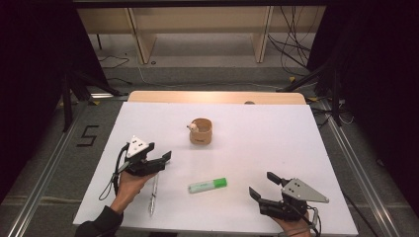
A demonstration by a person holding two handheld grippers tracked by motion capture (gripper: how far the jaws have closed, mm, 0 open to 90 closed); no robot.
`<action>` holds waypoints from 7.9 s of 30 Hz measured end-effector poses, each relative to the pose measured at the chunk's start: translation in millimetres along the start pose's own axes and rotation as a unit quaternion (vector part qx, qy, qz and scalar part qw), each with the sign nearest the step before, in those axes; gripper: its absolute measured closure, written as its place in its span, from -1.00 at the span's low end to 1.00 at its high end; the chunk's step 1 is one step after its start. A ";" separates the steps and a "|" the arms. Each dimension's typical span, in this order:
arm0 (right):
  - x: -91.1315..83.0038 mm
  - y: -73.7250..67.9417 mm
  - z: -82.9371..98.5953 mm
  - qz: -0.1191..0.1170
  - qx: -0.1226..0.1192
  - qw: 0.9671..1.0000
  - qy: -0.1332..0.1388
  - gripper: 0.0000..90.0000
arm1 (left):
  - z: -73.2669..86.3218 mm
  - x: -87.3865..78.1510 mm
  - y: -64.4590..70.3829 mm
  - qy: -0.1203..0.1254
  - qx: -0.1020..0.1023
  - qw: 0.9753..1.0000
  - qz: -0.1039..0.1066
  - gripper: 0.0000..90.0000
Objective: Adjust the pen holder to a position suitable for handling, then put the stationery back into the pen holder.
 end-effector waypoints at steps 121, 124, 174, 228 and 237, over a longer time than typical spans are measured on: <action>3.2 -2.5 2.7 -0.022 -0.003 1.000 -0.009 -0.54 | -48.9 158.5 5.0 -0.103 -0.036 0.994 -0.006 0.66; 3.6 -2.8 2.7 -0.022 -0.004 1.000 -0.009 -0.54 | -53.8 140.4 -0.3 -0.119 -0.026 0.993 0.001 0.44; 4.7 -4.1 4.0 -0.029 -0.010 0.999 -0.010 -0.54 | -20.9 2.3 -38.9 -0.224 0.014 0.974 0.026 -0.56; 8.2 -11.1 5.2 -0.036 -0.028 0.999 -0.020 -0.54 | 15.5 0.2 -46.7 -0.370 0.044 0.926 0.055 0.00; 8.8 -11.4 5.6 -0.037 -0.029 0.999 -0.020 -0.54 | 22.2 5.6 -47.0 -0.384 0.055 0.920 0.055 0.15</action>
Point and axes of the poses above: each handheld gripper's, and its own axes: x roughly forward along the jaws, z roughly out of its underside, y roughly to its right, the point moved 3 cm from there along x, roughly forward along the jaws, and after that the axes turned 12 degrees about z, right-handed, at the moved point
